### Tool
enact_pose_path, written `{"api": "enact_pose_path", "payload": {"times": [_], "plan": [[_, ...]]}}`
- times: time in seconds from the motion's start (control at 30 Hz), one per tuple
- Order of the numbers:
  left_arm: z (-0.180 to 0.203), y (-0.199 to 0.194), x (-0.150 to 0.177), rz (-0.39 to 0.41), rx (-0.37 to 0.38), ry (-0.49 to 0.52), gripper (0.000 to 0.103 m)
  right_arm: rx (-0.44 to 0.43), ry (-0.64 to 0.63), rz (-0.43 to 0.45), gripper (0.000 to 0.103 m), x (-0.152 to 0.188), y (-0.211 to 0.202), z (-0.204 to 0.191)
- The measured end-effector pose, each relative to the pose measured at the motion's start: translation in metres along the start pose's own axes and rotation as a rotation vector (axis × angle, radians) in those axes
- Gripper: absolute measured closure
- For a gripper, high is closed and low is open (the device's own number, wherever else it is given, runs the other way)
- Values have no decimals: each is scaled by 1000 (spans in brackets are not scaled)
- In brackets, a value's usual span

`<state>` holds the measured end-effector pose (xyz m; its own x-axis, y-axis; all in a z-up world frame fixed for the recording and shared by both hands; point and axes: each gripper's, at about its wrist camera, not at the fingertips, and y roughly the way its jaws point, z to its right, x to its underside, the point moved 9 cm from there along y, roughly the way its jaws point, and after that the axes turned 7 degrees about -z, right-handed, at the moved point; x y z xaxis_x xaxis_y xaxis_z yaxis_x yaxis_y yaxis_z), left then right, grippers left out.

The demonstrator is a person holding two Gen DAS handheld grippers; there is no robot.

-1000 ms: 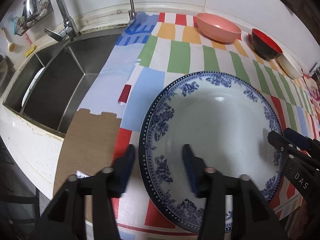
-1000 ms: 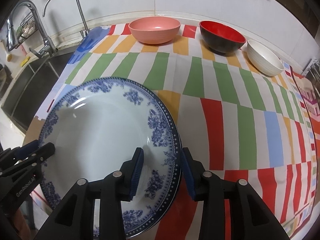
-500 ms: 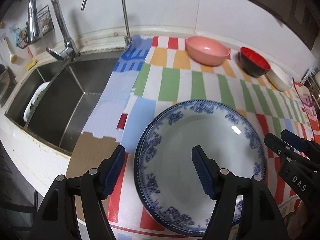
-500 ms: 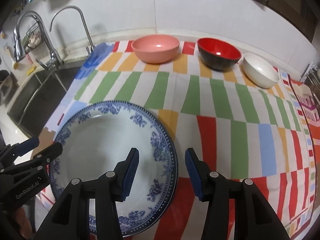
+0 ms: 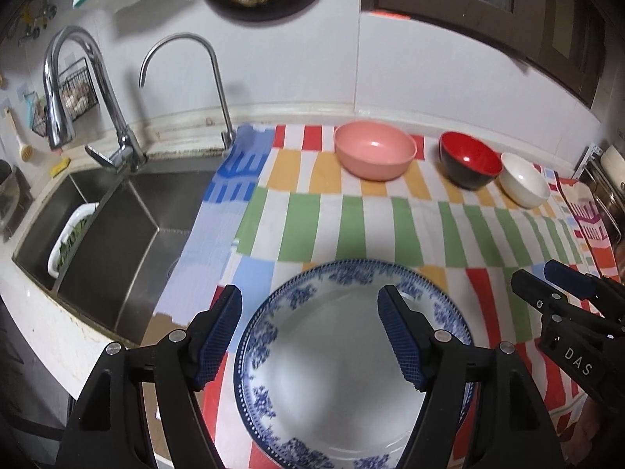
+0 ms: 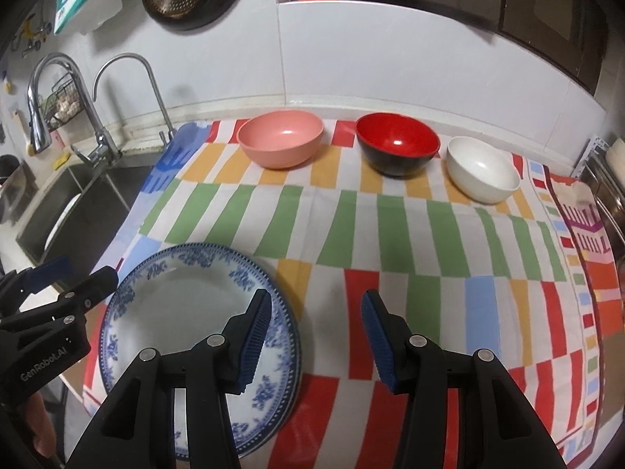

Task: Organize plates and bowls
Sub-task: 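Move both tools toward the pink bowl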

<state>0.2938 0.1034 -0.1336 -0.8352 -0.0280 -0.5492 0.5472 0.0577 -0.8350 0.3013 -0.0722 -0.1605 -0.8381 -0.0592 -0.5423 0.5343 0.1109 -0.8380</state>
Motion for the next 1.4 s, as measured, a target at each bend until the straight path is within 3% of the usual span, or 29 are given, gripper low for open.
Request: {"api": "enact_pose_path", "payload": {"times": [0.4, 0.67, 1.1, 1.4], "plan": [[3, -14, -49, 93, -22, -11, 31, -12, -3, 93, 54, -49, -19, 12], [2, -4, -86, 131, -22, -11, 31, -34, -29, 150, 54, -89, -19, 7], [-1, 38, -140, 149, -43, 21, 32, -78, -71, 182, 54, -153, 22, -4], [1, 80, -163, 117, -26, 27, 32, -97, -85, 164, 54, -177, 61, -9]]}}
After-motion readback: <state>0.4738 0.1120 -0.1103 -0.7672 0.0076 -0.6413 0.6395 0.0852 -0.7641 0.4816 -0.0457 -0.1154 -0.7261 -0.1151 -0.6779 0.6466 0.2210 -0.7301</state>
